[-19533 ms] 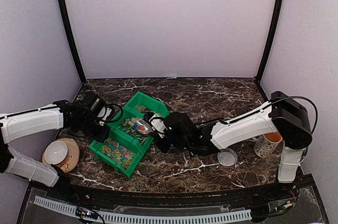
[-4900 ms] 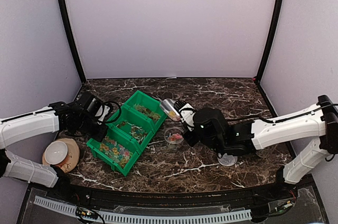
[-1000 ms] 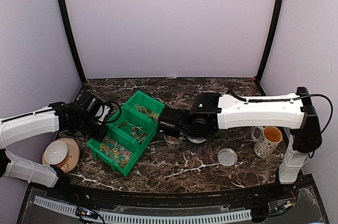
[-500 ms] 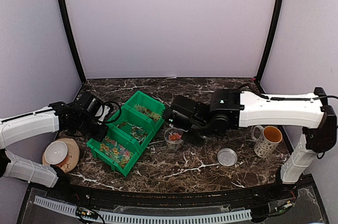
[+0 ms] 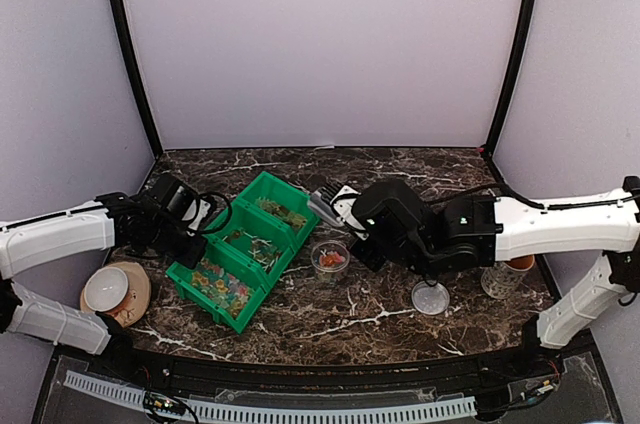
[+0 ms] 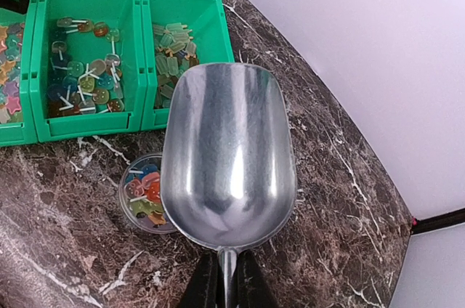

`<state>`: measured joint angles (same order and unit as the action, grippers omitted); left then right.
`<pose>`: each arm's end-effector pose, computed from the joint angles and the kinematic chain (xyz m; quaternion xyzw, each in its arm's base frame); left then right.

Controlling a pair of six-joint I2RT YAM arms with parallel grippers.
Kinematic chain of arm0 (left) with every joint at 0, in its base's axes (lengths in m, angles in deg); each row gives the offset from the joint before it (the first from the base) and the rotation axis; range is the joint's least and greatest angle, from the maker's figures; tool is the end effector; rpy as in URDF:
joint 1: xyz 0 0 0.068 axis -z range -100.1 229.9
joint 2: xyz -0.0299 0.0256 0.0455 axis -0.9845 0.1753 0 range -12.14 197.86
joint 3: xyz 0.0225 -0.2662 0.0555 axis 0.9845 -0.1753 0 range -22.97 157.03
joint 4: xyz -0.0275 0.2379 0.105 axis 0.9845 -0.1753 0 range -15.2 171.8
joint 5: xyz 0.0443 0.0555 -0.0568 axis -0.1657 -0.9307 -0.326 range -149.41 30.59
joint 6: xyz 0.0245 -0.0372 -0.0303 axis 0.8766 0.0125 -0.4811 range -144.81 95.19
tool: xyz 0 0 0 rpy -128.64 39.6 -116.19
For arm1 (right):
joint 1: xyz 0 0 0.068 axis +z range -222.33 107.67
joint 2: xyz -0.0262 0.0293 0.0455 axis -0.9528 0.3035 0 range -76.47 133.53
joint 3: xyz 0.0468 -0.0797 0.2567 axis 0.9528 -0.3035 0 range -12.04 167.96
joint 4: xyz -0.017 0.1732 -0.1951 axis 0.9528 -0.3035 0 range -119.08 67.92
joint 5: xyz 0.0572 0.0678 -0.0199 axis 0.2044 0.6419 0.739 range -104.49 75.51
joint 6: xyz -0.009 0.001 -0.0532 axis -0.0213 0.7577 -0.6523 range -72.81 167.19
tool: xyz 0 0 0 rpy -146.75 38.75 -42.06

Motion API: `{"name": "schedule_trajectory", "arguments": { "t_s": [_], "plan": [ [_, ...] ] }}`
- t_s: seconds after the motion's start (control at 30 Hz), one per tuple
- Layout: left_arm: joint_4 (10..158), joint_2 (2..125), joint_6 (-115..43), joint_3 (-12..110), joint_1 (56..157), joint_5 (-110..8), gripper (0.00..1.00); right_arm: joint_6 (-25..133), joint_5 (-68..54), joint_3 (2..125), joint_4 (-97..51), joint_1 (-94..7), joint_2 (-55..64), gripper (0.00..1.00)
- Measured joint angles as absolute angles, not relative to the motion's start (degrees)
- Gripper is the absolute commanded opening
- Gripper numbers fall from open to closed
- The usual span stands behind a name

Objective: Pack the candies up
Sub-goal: Place the plate at the center of the board.

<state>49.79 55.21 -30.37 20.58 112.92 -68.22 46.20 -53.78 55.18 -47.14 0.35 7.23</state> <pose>0.1942 -0.1197 0.2229 0.2043 0.9311 -0.0275 0.3008 0.1166 0.2978 0.2966 -0.4045 0.7701 -0.0222 0.4929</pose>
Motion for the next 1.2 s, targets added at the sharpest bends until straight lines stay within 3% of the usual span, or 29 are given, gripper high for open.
{"name": "schedule_trajectory", "arguments": {
  "t_s": [0.43, 0.67, 0.9, 1.2],
  "plan": [
    [51.74, 58.75, -31.47, 20.82, 112.92, -67.77, 0.00, 48.58, -49.45, 40.51, -28.10, -3.43, -0.96, 0.00],
    [50.62, 60.85, -33.17, 22.50, 112.92, -66.02, 0.01, 49.41, -48.73, 35.90, -25.43, -3.93, -3.89, 0.00],
    [48.48, 61.74, -34.68, 24.03, 112.92, -65.36, 0.10, 49.91, -48.60, 32.67, -22.90, -4.57, -8.29, 0.00],
    [46.21, 65.44, -35.55, 25.45, 112.92, -65.82, 0.11, 50.50, -47.86, 32.14, -21.65, -4.68, -8.57, 0.00]
  ]
}}
